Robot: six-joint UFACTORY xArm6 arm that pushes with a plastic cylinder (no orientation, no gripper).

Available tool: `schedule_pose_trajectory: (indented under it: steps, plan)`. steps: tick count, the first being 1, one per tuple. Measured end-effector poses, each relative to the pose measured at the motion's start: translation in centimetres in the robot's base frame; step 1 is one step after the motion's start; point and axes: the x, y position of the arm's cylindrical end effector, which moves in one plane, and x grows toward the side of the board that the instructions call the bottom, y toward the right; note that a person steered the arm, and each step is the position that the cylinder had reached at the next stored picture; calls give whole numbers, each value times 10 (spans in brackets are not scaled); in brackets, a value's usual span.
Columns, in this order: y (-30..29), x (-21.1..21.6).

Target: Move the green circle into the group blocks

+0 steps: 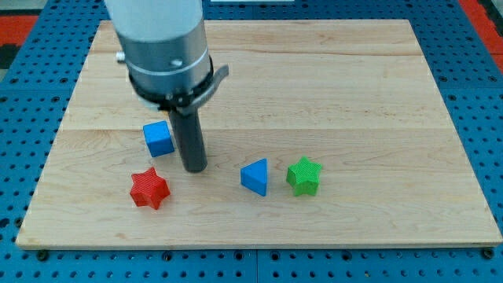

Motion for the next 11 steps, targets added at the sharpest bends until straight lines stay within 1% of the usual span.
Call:
schedule_pose_trajectory:
  steps: [1, 2, 3, 4, 5, 6, 7, 8, 10, 11]
  plan:
    - [-20, 19]
    - [10, 11]
    - [36, -10]
    - [30, -20]
    - [9, -23]
    - [-61, -27]
    - [-69, -37]
    - [-70, -60]
    - [-73, -124]
    - [-70, -132]
